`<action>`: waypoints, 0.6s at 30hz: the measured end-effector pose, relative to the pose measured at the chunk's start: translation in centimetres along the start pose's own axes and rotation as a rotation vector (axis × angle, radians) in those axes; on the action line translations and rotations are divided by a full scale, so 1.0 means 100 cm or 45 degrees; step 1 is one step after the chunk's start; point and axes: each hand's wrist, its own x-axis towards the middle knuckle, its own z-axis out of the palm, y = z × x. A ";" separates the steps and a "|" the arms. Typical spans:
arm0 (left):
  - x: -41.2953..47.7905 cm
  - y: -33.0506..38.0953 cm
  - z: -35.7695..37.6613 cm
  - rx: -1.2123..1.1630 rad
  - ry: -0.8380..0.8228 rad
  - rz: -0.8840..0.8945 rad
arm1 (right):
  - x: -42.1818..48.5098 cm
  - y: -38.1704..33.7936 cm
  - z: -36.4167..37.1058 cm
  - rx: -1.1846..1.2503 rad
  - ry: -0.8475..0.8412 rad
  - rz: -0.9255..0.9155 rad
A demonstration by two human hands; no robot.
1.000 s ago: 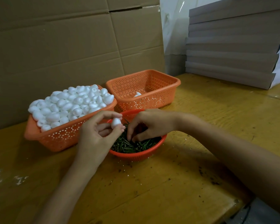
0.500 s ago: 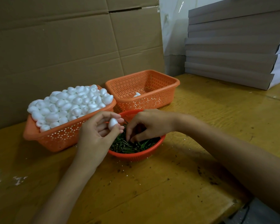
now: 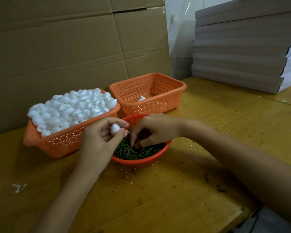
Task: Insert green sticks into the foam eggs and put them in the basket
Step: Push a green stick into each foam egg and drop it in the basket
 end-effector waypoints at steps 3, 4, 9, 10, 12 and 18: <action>0.000 -0.001 0.000 -0.006 0.013 -0.004 | 0.000 0.000 0.000 0.013 0.002 0.004; 0.000 -0.001 0.000 -0.009 0.016 0.003 | 0.000 0.000 0.000 0.014 0.002 0.004; 0.001 -0.003 0.000 0.006 0.042 0.027 | 0.000 0.000 -0.001 0.007 0.005 -0.009; 0.001 -0.003 0.001 0.014 0.048 0.027 | 0.000 0.000 -0.001 0.004 0.006 -0.009; 0.001 -0.002 0.002 0.006 0.061 0.022 | 0.000 0.000 -0.001 0.006 0.005 -0.009; -0.001 0.003 0.002 -0.107 0.043 0.015 | 0.001 0.001 0.001 -0.001 -0.006 -0.005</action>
